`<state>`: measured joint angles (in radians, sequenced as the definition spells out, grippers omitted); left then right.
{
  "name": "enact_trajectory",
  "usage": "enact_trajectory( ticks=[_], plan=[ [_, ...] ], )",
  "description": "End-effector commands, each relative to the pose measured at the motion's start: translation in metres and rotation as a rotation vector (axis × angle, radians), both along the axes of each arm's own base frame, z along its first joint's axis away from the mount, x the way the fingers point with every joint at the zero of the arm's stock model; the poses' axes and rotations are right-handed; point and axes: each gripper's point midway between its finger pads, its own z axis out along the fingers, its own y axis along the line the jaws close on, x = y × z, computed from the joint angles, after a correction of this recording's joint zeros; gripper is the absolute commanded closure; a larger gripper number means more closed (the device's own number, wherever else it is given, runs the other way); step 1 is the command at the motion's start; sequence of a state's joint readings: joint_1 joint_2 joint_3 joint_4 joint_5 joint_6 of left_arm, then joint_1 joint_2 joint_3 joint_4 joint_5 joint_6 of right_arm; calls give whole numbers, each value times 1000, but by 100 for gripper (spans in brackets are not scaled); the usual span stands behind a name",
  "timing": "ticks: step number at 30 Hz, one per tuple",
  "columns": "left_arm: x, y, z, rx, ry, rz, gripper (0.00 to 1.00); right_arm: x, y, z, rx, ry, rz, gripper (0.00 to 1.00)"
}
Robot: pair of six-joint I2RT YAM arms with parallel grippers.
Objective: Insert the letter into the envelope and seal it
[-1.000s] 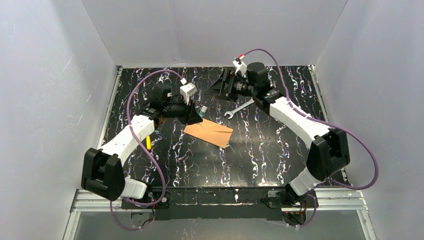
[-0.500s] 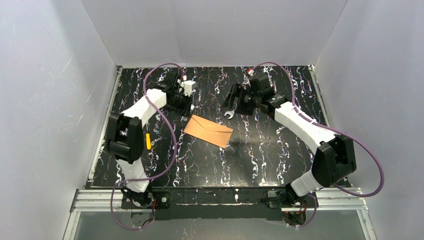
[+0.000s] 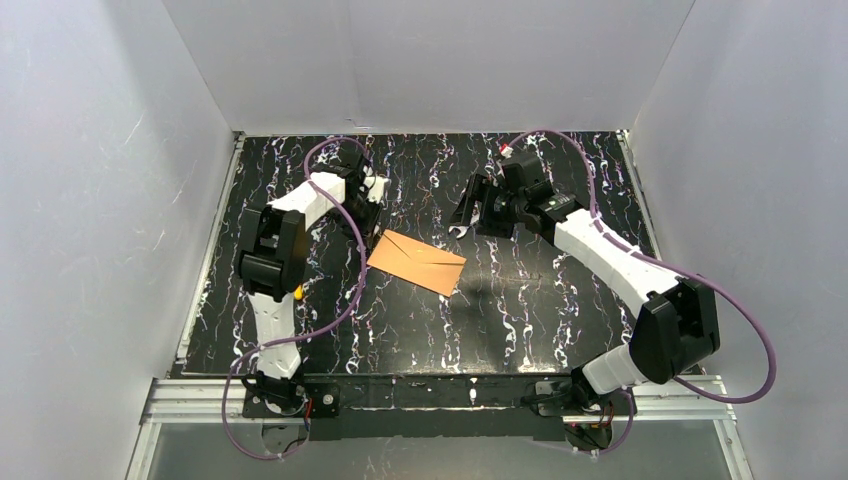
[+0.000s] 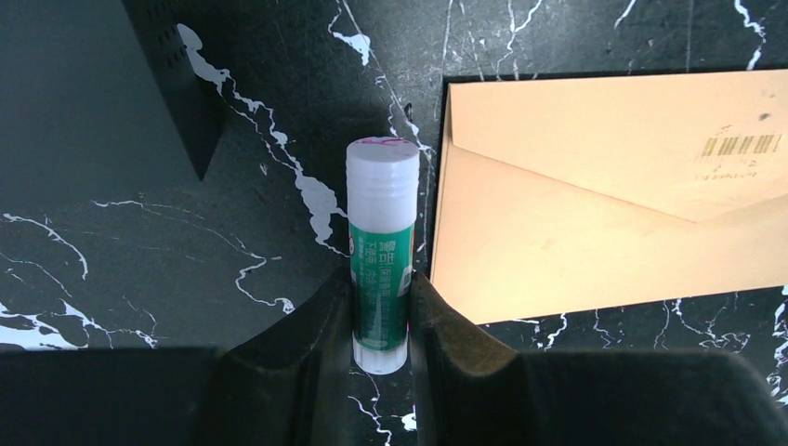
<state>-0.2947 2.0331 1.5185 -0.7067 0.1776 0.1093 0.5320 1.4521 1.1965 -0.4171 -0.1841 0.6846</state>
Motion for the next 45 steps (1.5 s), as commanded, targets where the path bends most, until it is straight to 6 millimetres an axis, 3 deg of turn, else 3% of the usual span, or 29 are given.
enact_trajectory(
  ticks=[1,8,13,18,19,20,24,26,30,34,40,45],
  plan=[
    [6,2,13,9,-20,23,80,-1,-4,9,16,-28,-26,15],
    [3,-4,16,-24,-17,17,62,-3,-5,13,20,-35,-24,15],
    [4,-2,21,-18,-27,24,59,-7,-6,19,38,-49,-21,15],
    [9,-8,60,-82,-147,45,46,-11,-13,27,38,-63,-51,10],
    [10,-9,68,-99,-176,57,30,-11,-15,26,37,-62,-61,8],
    [10,-10,76,-116,-209,64,6,-12,-15,27,42,-66,-64,7],
    [4,-9,118,-179,-327,138,2,-12,-23,29,33,-90,-103,1],
    [-4,2,146,-180,-403,236,2,-9,-32,34,4,-117,-141,1],
    [-35,24,204,-176,-487,365,2,3,-74,54,-168,-242,-260,1],
    [-73,53,244,-144,-588,436,2,11,-147,95,-439,-406,-474,1],
    [-136,112,301,-79,-833,589,2,-10,-224,160,-635,-556,-741,1],
    [-180,142,324,-56,-928,674,2,-31,-254,198,-675,-611,-850,1]
  ],
)
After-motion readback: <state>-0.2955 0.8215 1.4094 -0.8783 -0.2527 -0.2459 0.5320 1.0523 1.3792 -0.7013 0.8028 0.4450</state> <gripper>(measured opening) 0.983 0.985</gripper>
